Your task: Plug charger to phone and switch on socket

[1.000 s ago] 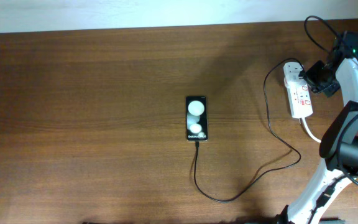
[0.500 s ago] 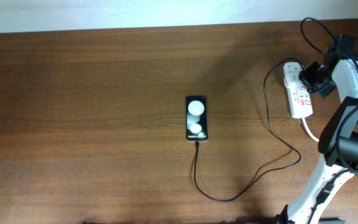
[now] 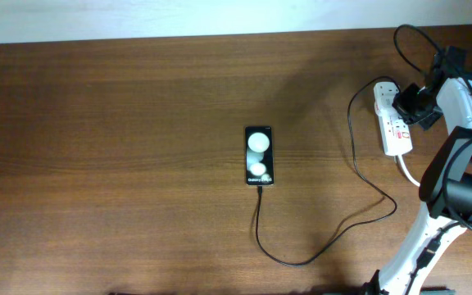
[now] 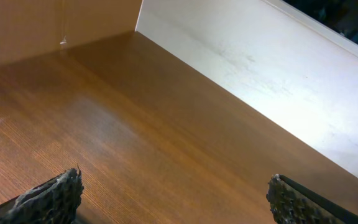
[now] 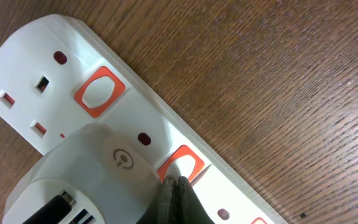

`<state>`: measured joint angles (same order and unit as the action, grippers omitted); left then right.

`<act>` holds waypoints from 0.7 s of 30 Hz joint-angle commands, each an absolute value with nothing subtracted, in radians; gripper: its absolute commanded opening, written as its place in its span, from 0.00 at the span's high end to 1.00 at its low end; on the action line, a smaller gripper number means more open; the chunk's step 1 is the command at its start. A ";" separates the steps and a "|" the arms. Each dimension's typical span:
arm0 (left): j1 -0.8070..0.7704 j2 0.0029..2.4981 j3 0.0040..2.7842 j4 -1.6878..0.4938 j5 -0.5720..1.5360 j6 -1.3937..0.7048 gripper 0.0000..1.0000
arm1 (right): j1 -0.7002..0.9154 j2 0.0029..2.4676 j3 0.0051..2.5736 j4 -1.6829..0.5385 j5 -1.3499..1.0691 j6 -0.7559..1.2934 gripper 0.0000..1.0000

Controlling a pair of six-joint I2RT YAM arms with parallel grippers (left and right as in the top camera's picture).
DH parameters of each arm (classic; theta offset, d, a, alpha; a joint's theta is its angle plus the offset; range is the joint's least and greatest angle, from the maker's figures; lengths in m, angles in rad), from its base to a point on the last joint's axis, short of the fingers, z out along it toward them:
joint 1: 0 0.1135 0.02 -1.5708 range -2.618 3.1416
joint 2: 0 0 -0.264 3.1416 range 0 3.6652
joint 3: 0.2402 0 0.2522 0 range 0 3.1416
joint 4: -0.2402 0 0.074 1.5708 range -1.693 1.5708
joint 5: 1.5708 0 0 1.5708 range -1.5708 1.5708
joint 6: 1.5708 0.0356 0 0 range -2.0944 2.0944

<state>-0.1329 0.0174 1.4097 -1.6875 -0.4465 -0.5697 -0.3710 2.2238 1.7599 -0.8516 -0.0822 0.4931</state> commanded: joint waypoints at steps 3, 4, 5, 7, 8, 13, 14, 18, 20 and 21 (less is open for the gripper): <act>-0.128 0.007 1.408 -1.687 -0.461 -0.572 0.01 | -0.335 2.281 1.777 -0.852 -0.120 0.478 0.96; -0.128 0.007 1.408 -1.687 -0.460 -0.572 0.01 | -0.336 2.278 1.780 -0.852 -0.120 0.477 0.96; -0.128 0.007 1.408 -1.687 -0.461 -0.572 0.01 | -0.337 2.276 1.789 -0.853 -0.120 0.471 0.96; -0.128 0.007 1.408 -1.687 -0.460 -0.572 0.01 | -0.344 2.276 1.818 -0.875 -0.120 0.467 0.96; -0.128 0.007 1.408 -1.687 -0.461 -0.572 0.01 | -0.350 2.276 1.832 -0.887 -0.120 0.467 0.96; -0.128 0.007 1.408 -1.687 -0.461 -0.572 0.01 | -0.376 2.276 1.887 -0.936 -0.120 0.461 0.96; -0.128 0.007 1.408 -1.687 -0.460 -0.572 0.01 | -0.382 2.276 1.901 -0.945 -0.120 0.457 0.96; -0.128 0.007 1.408 -1.687 -0.461 -0.572 0.01 | -0.390 2.277 1.916 -0.945 -0.119 0.448 0.96; -0.128 0.007 1.408 -1.687 -0.461 -0.572 0.01 | -0.390 2.277 1.915 -0.947 -0.120 0.448 0.96; -0.128 0.007 1.408 -1.687 -0.461 -0.572 0.01 | -0.388 2.278 1.915 -0.947 -0.119 0.448 0.96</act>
